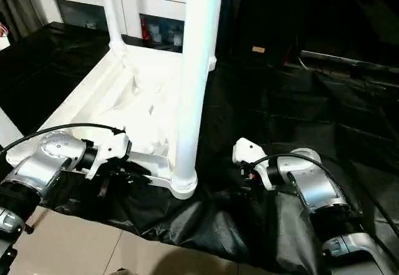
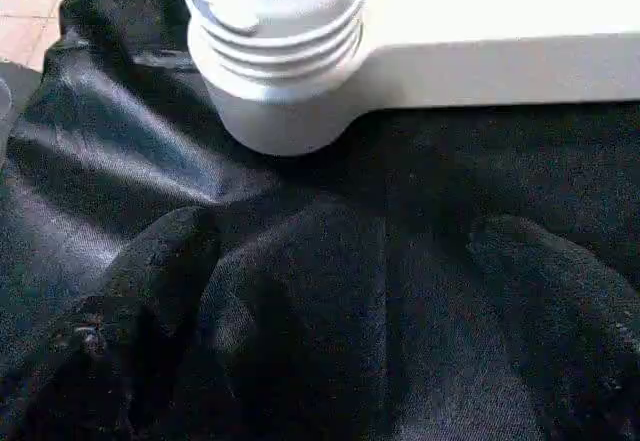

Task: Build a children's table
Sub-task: Rotate table base, then rotate leg to tighten

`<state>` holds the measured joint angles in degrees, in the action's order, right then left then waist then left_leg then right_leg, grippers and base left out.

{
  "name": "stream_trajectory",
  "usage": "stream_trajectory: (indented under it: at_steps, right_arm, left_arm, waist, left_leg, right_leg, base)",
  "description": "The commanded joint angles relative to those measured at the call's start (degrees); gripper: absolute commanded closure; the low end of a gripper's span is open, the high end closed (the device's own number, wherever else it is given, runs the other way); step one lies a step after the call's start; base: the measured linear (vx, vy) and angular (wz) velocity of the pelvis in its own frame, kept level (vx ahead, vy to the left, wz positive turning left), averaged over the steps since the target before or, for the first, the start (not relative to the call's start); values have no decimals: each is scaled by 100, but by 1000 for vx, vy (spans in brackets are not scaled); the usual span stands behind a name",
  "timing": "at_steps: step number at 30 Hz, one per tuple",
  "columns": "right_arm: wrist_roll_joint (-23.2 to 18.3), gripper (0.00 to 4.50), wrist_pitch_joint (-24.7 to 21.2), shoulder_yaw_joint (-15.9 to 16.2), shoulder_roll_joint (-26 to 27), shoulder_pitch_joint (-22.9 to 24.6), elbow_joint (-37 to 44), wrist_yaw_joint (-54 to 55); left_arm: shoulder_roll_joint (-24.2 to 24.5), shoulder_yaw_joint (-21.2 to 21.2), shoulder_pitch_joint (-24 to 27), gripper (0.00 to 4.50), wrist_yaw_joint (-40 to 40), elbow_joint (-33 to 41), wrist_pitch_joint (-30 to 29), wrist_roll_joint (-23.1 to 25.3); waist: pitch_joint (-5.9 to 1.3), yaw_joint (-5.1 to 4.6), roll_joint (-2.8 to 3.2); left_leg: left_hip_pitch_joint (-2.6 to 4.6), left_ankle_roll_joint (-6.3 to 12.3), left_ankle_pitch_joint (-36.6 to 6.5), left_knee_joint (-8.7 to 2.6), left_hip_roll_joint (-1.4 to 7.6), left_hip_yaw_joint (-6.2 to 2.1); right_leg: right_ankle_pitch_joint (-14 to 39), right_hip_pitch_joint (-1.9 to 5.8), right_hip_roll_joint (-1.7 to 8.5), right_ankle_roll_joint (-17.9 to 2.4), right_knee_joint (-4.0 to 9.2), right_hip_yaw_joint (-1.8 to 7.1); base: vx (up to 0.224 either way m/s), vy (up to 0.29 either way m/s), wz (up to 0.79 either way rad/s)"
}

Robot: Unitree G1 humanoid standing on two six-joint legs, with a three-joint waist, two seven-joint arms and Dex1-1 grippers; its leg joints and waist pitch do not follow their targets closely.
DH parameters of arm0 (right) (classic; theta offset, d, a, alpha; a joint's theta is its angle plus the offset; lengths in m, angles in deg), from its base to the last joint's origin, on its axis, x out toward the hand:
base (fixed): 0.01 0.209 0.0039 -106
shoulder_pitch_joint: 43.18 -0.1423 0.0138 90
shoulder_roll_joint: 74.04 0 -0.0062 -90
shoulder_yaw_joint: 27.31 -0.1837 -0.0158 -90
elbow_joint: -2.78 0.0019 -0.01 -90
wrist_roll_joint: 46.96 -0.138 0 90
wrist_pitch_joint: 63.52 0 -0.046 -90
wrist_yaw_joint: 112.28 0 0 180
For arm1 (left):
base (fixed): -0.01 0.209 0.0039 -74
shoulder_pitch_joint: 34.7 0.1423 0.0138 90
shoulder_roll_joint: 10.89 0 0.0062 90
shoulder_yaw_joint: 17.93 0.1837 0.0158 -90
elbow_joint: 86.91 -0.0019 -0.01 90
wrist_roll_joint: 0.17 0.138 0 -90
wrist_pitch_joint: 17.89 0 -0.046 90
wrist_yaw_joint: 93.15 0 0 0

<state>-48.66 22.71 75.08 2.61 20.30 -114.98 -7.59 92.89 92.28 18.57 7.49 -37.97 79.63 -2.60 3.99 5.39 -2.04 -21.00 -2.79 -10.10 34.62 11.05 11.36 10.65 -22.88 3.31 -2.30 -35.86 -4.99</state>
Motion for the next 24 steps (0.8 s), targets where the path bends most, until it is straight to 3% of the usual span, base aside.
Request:
stream_trajectory:
  at_steps: [1,5,8,9,11,12,13,17,18,23,24]
  right_arm:
    - [-52,0,-56,35,-88,60,116,-17]
    - [-294,0,-219,-84,47,115,260,6]
    - [-419,0,-261,-165,150,148,351,73]
    - [-452,0,-242,-203,223,150,365,153]
    - [-461,0,-193,-223,337,142,370,282]
    - [-429,0,-74,-218,429,132,356,432]
    - [-337,0,33,-209,512,80,247,642]
    - [-53,0,209,-223,776,-176,-192,1454]
    - [-27,0,169,-238,879,-281,-311,1636]
    - [7,0,246,-269,1000,-439,-539,1834]
    - [17,0,284,-277,1056,-505,-644,1934]
  left_arm:
    - [-21,-9,-100,425,17,-89,-50,85]
    - [-59,-105,-21,444,192,102,-546,6]
    - [-109,-181,136,444,633,330,-934,85]
    - [-205,-263,202,444,940,416,-1044,88]
    - [-330,-341,311,444,1224,585,-1149,69]
    - [-429,-386,415,444,1422,767,-1248,66]
    - [-474,-386,486,444,1491,883,-1241,80]
    - [-585,-382,675,444,1707,1222,-1312,113]
    - [-611,-360,732,444,1801,1309,-1318,140]
    - [-657,-338,845,444,1904,1495,-1350,162]
    - [-684,-347,896,444,1962,1595,-1389,179]
  waist:
    - [-428,37,57]
    - [-437,27,65]
    - [-440,-7,35]
    - [-436,-17,-4]
    - [-427,-35,15]
    - [-425,-49,-29]
    - [-421,-77,-13]
    - [-425,-141,-11]
    - [-418,-156,-56]
    - [-431,-151,-35]
    - [-431,-155,-60]
  left_leg:
    - [101,99,-1330,-375,288,-161]
    - [86,108,-1271,-378,298,-164]
    - [63,160,-1181,-363,284,-154]
    - [61,174,-1176,-358,280,-150]
    - [69,173,-1168,-358,287,-160]
    - [68,181,-1186,-353,275,-156]
    - [61,160,-1154,-361,270,-166]
    - [78,150,-1140,-361,255,-160]
    - [71,171,-1097,-365,269,-159]
    - [72,217,-999,-368,275,-151]
    - [67,231,-983,-368,275,-144]
  right_leg:
    - [1749,292,558,-962,526,352]
    - [1551,308,561,-1056,502,351]
    - [1523,318,562,-1055,498,349]
    - [1569,310,556,-1038,508,346]
    - [1649,296,569,-1038,522,346]
    - [1815,298,563,-967,533,338]
    - [1944,294,565,-884,549,339]
    - [1954,270,547,-904,554,346]
    - [1888,269,554,-925,537,356]
    - [1627,274,550,-944,497,367]
    - [1590,277,548,-942,499,369]
  base:
    - [0,0,0]
    - [0,0,0]
    - [0,0,0]
    - [0,0,0]
    - [0,0,0]
    - [0,0,0]
    - [0,0,0]
    - [0,0,0]
    - [0,0,0]
    - [0,0,0]
    - [0,0,0]
